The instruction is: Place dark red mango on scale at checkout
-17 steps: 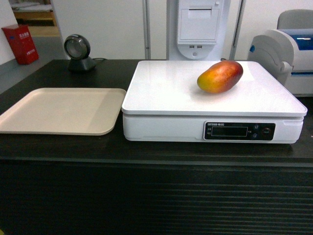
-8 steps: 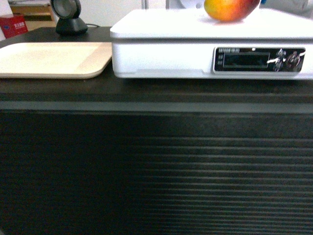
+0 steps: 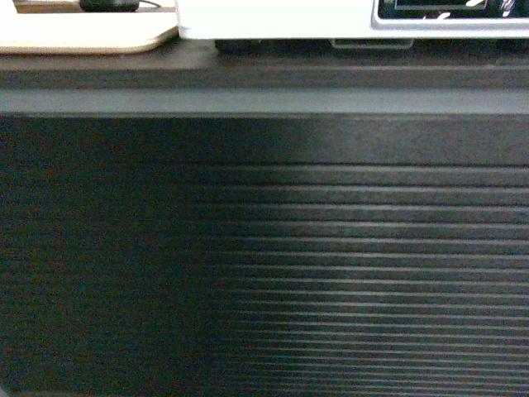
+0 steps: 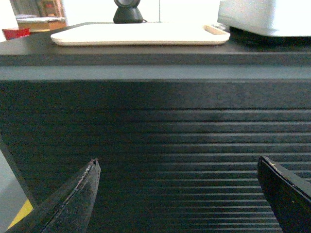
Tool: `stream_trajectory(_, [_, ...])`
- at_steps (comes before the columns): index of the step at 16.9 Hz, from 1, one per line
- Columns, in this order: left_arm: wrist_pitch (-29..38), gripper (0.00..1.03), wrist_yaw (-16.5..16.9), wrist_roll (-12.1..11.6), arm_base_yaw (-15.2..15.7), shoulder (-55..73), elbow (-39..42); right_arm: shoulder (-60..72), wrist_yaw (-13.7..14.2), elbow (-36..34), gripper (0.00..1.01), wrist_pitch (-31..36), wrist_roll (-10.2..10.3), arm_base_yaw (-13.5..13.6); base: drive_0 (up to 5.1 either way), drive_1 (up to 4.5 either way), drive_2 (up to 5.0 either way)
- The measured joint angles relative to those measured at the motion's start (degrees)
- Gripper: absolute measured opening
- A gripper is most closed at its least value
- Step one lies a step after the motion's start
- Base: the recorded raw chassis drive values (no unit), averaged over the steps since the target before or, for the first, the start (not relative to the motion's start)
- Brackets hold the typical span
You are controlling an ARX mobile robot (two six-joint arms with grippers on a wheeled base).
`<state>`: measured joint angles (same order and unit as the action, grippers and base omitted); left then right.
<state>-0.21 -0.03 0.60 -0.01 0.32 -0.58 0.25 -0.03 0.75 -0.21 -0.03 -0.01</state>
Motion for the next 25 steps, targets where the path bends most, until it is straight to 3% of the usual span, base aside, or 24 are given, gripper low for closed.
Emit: stream_trajectory(25, [-0.13, 0.98, 0.0, -0.02, 0.0, 0.0, 0.0, 0.0, 0.0, 0.0, 0.98, -0.07, 0.0, 0.0, 0.0, 0.0, 0.0])
